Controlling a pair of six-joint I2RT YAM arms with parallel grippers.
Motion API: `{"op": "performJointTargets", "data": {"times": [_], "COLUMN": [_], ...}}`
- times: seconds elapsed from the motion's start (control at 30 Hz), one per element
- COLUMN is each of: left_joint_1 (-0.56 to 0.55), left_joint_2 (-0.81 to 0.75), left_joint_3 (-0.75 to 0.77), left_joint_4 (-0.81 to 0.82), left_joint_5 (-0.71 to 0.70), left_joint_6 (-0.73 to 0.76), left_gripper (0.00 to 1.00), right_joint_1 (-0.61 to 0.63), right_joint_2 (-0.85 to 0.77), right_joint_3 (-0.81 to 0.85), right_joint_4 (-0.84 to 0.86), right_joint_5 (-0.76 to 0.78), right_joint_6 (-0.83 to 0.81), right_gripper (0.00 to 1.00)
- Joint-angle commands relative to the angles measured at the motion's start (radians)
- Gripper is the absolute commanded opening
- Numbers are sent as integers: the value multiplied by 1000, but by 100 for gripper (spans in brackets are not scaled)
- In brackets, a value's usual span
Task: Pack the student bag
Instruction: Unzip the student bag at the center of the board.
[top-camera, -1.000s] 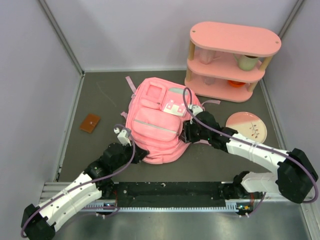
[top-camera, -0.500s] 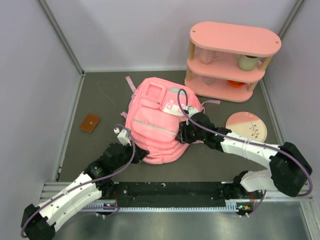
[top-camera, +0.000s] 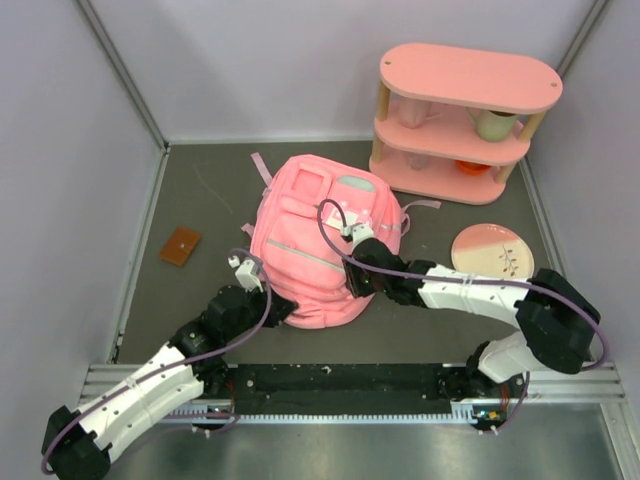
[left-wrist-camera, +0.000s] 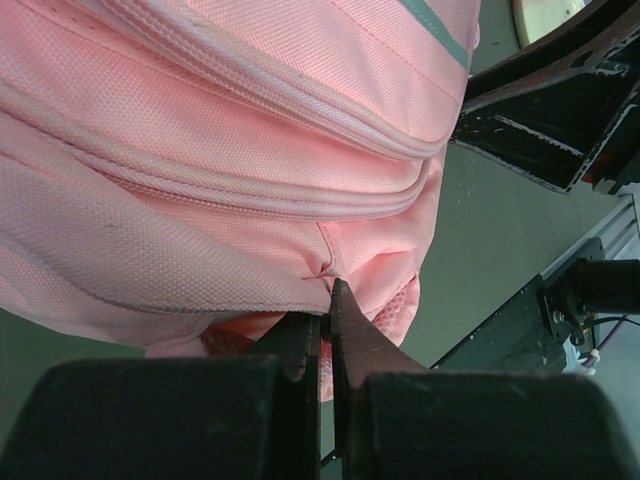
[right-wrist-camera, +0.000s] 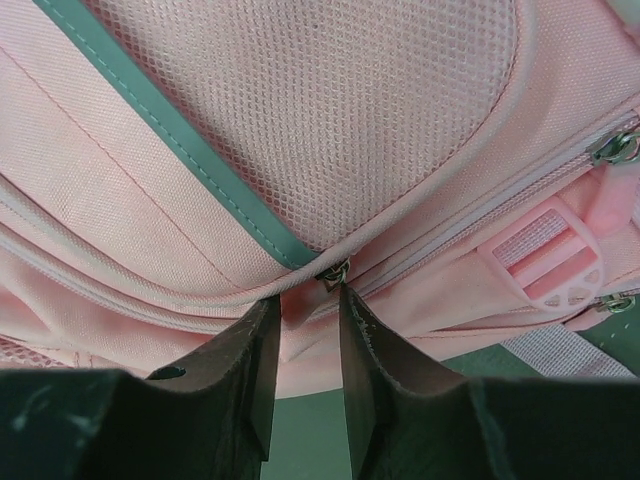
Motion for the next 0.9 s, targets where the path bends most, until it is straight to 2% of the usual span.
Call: {"op": "performJointTargets", "data": {"times": [0.0,0.1,0.17,0.2,0.23,0.3,0.37,0.4,0.43,0.57,0.63,0.73,0.87], "left_joint_1": [-10,-11,-11,-10,-11,-11,-11,-11,-11,-11,-11,-11,-10], "left_joint_2": [-2,-7,-10,-10,-13,-16,-22,-24,-27,-30,-28,-27,-25], "left_joint_3": [44,42,41,39,38,36,35,35,35,33,31,31,28], "left_joint_4": [119,117,117,119,119,119,119,117,119,119,119,119,162], "left_joint_5": [43,45,45,45,45,43,43,43,43,42,43,47,48], "left_joint_6": [-2,-2,-2,-5,-6,-8,-8,-9,-9,-12,-12,-12,-17], "left_gripper": [0,0,0,0,0,0,0,0,0,0,0,0,0], "right_joint_1": [29,29,29,28,29,29,29,28,29,29,29,32,106], "right_joint_2": [45,44,58,61,63,52,32,12,5,-3,11,5,-34], "right_joint_3": [59,31,36,34,31,14,-35,-44,-55,-58,-41,-46,-50], "right_joint_4": [33,79,88,96,105,186,257,275,285,300,270,266,222], "right_joint_5": [14,40,75,80,86,78,70,81,90,103,112,71,49], "right_joint_6": [3,34,58,63,70,81,104,113,121,127,133,97,61], "right_gripper": [30,32,29,25,14,6,8,15,18,22,2,0,0]}}
